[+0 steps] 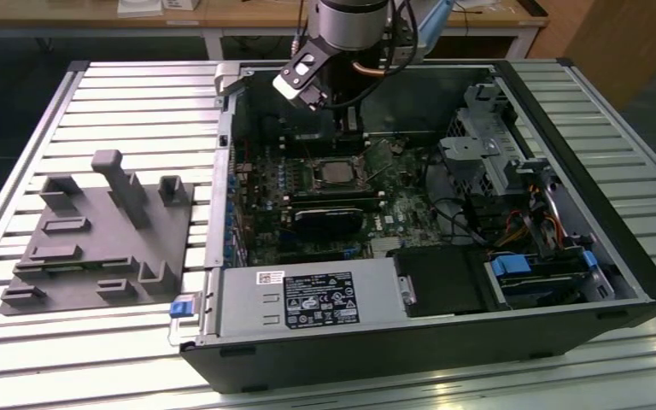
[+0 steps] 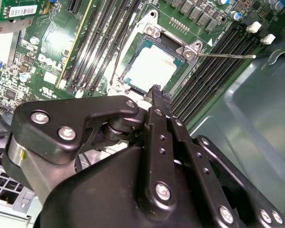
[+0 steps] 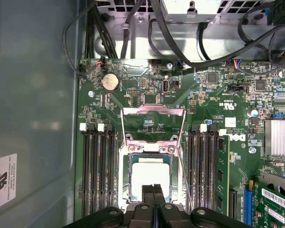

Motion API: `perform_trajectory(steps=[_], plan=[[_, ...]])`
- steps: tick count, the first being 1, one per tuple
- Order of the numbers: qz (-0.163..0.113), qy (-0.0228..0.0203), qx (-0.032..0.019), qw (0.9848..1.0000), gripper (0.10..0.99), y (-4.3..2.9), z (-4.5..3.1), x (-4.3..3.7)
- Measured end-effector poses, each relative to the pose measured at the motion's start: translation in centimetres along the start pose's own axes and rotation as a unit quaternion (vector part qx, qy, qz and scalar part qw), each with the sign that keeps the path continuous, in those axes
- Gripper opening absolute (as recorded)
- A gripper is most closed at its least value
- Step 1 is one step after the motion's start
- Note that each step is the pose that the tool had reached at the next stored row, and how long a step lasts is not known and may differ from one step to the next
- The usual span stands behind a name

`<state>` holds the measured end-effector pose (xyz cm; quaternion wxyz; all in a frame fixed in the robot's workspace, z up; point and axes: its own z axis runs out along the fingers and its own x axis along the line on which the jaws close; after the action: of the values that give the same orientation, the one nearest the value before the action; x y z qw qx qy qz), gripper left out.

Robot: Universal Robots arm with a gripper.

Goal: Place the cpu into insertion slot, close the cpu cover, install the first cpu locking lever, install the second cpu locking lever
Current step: 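Close the cpu cover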

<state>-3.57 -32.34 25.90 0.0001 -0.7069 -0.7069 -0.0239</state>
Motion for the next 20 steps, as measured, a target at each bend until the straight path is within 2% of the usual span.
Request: perform_trajectory(steps=[8, 14, 20], plan=[[0.000, 0.0000, 0.0000, 1.0000, 0.106, 0.00, -0.02, 0.00], [0.000, 0.0003, -0.0001, 1.0000, 0.106, 0.00, -0.42, 0.01], [0.000, 0.0003, 0.0000, 1.0000, 0.106, 0.11, -0.44, 0.01]])
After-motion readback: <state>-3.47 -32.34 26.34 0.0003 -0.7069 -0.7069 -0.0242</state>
